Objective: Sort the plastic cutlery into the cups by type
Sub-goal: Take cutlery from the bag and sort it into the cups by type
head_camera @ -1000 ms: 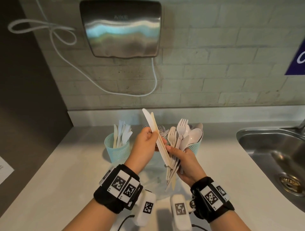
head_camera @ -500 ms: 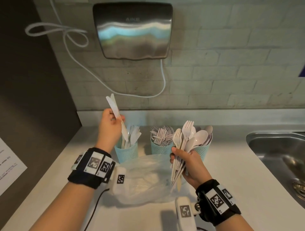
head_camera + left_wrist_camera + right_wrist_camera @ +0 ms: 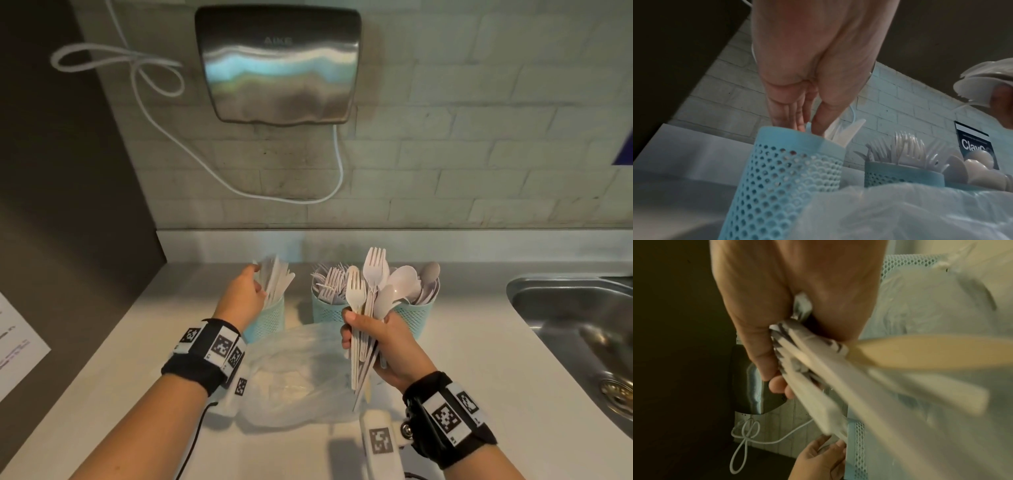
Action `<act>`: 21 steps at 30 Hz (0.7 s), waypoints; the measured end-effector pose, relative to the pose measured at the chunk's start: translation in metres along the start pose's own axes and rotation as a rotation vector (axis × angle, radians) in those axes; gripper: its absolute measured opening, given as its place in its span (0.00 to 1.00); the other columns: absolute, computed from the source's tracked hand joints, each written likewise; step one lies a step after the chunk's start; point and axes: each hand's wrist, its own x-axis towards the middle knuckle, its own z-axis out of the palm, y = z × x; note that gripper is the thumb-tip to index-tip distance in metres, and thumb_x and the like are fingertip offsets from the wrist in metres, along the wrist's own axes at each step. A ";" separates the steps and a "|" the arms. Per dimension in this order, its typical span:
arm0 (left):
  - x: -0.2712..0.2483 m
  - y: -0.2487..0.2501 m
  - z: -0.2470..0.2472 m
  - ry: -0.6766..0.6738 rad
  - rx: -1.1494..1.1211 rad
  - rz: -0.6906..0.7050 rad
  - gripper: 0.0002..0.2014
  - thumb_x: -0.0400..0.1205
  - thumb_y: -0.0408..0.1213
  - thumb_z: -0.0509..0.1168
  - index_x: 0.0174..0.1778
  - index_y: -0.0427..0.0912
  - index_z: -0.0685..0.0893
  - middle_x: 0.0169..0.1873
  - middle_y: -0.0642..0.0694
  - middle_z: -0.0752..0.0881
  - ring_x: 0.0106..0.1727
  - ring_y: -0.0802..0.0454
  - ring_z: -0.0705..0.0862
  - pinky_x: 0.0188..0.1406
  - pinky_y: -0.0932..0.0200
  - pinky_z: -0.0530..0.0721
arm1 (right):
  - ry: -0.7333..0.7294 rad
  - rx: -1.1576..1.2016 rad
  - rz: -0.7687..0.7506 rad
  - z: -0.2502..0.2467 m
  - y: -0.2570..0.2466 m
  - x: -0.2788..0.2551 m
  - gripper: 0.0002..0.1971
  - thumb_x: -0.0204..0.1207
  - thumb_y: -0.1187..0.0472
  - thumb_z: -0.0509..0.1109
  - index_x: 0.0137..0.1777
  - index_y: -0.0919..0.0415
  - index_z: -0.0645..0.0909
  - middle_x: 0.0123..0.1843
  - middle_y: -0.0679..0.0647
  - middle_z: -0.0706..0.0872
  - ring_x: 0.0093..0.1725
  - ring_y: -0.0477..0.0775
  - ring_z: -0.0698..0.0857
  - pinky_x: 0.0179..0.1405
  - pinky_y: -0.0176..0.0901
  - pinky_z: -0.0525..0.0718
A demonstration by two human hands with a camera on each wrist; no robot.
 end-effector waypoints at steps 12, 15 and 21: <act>-0.062 0.066 0.018 -0.306 -0.446 0.315 0.08 0.83 0.38 0.64 0.53 0.50 0.86 0.45 0.54 0.88 0.44 0.63 0.85 0.46 0.66 0.83 | -0.015 -0.005 -0.007 0.004 0.002 0.000 0.13 0.69 0.67 0.71 0.53 0.68 0.78 0.30 0.59 0.79 0.26 0.53 0.80 0.24 0.43 0.81; -0.069 0.074 0.024 -0.403 -0.567 0.245 0.11 0.85 0.37 0.59 0.55 0.42 0.86 0.38 0.48 0.87 0.39 0.60 0.84 0.41 0.67 0.83 | -0.031 0.008 -0.035 0.004 -0.001 -0.001 0.10 0.69 0.69 0.69 0.50 0.69 0.78 0.33 0.60 0.80 0.26 0.52 0.80 0.25 0.42 0.81; -0.072 0.082 0.026 -0.306 -0.717 0.214 0.08 0.82 0.33 0.64 0.44 0.33 0.87 0.34 0.39 0.84 0.38 0.52 0.82 0.44 0.63 0.83 | -0.014 -0.025 -0.038 -0.002 -0.004 -0.002 0.10 0.67 0.71 0.66 0.48 0.70 0.78 0.40 0.61 0.81 0.26 0.54 0.82 0.23 0.41 0.81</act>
